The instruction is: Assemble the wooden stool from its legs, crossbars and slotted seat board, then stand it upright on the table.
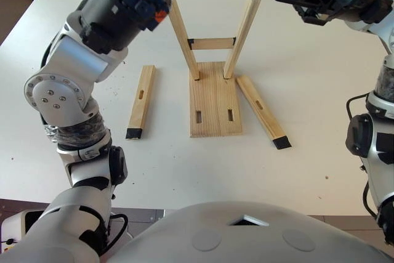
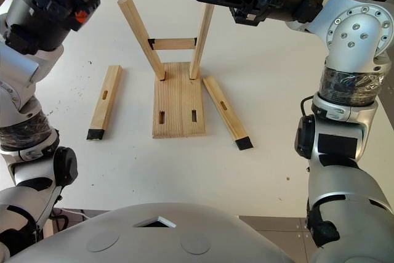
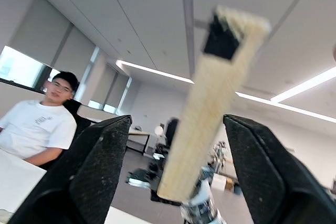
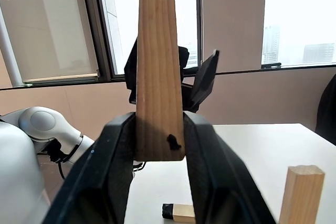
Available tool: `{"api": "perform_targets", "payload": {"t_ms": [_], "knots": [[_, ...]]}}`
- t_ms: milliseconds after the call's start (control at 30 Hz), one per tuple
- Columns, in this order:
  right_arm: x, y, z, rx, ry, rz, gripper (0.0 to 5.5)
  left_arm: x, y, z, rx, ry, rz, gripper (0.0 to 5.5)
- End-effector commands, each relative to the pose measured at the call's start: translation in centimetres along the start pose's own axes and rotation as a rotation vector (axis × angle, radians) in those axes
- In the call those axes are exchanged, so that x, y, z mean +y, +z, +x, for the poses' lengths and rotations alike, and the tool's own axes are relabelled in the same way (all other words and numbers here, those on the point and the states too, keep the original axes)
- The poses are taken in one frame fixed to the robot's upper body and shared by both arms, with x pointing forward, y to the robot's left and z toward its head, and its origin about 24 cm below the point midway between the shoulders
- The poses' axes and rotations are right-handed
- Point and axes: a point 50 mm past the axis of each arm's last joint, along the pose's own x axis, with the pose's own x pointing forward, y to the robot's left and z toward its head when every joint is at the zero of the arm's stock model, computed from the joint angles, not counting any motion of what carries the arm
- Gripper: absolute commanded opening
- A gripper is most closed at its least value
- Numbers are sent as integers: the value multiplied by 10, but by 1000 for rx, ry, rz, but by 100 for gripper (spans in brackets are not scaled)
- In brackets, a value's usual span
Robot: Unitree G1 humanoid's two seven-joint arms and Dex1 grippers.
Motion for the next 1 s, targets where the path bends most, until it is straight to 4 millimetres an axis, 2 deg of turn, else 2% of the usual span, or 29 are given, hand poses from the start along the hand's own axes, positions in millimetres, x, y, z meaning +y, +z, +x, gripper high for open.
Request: {"api": "perform_targets", "payload": {"t_ms": [33,233,467,833,1000], "knots": [[1,2,1,56,20,19,130,-2,-5,-2,61,-5,33,321],[-3,-16,-2,171,14,14,130,-2,-5,-4,117,-24,85,321],[-9,-15,-6,157,-19,7,130,-2,-5,-5,136,-35,107,321],[-8,-26,-8,211,-23,12,130,-3,-7,-4,152,-40,130,144],[-9,-26,-9,209,-28,6,130,0,-9,-6,173,-31,152,140]]}}
